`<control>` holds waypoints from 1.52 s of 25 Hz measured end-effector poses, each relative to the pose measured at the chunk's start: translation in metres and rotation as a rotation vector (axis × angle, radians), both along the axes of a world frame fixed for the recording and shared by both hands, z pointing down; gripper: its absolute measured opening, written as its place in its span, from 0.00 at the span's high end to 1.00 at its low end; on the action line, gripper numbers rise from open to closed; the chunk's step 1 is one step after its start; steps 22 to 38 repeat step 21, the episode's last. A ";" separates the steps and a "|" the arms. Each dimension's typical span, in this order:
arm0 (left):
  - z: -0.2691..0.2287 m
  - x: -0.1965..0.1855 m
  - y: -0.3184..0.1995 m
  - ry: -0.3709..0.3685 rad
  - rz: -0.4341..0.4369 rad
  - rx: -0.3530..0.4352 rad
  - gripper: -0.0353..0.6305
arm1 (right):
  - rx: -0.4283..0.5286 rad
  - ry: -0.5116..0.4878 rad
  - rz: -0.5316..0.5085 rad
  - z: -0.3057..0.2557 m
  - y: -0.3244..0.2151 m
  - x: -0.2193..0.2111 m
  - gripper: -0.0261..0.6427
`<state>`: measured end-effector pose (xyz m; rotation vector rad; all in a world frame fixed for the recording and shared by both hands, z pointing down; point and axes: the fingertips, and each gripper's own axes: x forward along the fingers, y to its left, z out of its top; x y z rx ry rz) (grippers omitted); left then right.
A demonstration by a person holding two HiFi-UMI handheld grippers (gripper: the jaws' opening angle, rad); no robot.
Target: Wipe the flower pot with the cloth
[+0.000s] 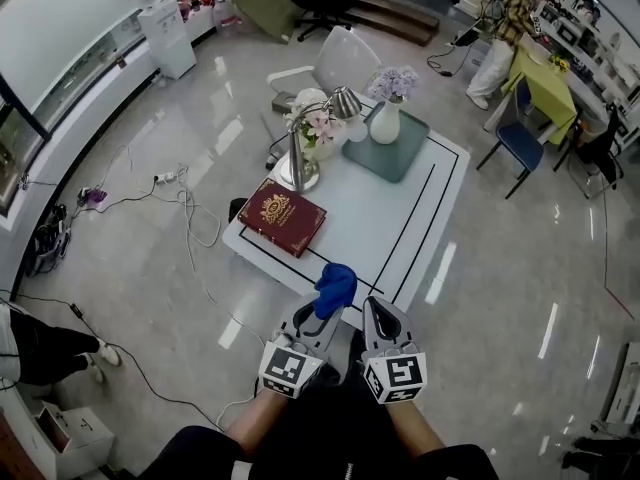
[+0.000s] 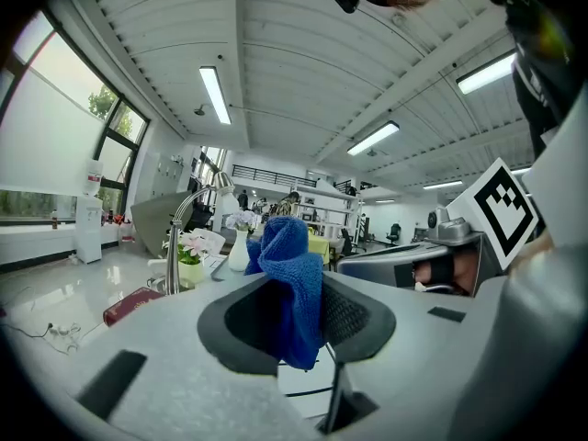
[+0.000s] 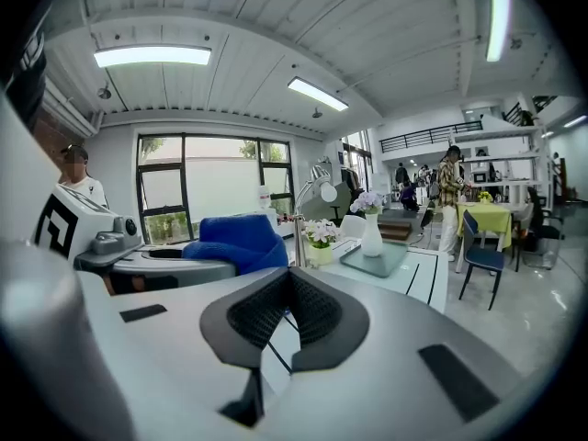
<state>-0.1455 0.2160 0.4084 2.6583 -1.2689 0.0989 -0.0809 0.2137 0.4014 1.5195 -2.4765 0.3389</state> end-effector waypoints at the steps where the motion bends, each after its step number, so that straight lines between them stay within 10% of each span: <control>1: 0.000 -0.001 0.003 0.004 -0.002 -0.003 0.79 | 0.003 0.000 0.004 -0.001 0.003 -0.001 0.95; 38: -0.015 -0.001 0.020 0.016 0.017 0.016 0.79 | 0.034 0.011 0.032 -0.014 0.027 -0.002 0.95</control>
